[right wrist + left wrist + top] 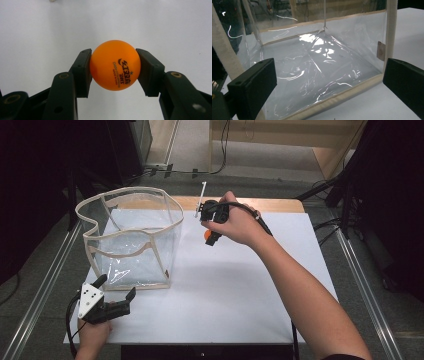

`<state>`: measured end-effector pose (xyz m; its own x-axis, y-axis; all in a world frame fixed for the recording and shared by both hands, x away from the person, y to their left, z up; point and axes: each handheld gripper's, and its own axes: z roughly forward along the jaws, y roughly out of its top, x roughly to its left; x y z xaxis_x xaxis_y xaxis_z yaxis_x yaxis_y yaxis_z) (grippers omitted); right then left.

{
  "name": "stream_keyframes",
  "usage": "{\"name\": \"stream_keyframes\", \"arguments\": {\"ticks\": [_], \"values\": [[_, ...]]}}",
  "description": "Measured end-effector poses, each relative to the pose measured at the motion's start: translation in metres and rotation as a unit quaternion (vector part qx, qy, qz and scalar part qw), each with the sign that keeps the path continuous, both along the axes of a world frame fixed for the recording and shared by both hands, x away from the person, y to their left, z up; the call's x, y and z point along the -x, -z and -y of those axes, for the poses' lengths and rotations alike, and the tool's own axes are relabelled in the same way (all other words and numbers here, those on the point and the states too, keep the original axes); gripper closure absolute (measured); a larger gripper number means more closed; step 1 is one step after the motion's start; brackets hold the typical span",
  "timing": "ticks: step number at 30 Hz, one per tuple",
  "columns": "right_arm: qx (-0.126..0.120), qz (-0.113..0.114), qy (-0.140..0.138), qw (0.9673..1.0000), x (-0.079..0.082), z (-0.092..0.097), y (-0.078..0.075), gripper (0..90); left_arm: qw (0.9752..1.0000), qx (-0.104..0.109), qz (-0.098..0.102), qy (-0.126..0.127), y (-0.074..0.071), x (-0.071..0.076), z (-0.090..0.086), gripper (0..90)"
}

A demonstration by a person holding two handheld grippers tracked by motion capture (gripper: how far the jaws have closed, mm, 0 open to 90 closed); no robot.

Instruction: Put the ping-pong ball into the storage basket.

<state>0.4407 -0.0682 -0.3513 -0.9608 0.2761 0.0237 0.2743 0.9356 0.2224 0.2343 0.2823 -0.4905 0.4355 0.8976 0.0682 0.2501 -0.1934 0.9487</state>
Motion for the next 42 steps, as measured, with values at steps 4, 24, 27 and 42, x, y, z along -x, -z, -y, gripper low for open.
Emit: {"name": "stream_keyframes", "arguments": {"ticks": [4,24,27,42], "values": [[-0.003,0.003,-0.005,1.0,-0.001,-0.002,-0.006,47.8,1.0,0.0,0.0,0.0,0.0,0.0,0.0,0.0],[0.002,0.005,-0.018,0.9998,-0.003,-0.012,-0.034,47.9,1.0,0.001,-0.001,-0.001,0.0,0.0,0.0,0.0],[0.003,0.004,-0.015,0.9999,-0.003,-0.013,-0.036,47.8,1.0,0.001,-0.001,0.0,0.0,0.0,-0.001,0.0],[0.007,0.006,-0.026,0.9996,-0.004,-0.023,-0.052,47.8,1.0,0.0,0.0,0.0,0.0,0.0,-0.001,0.0]]}}
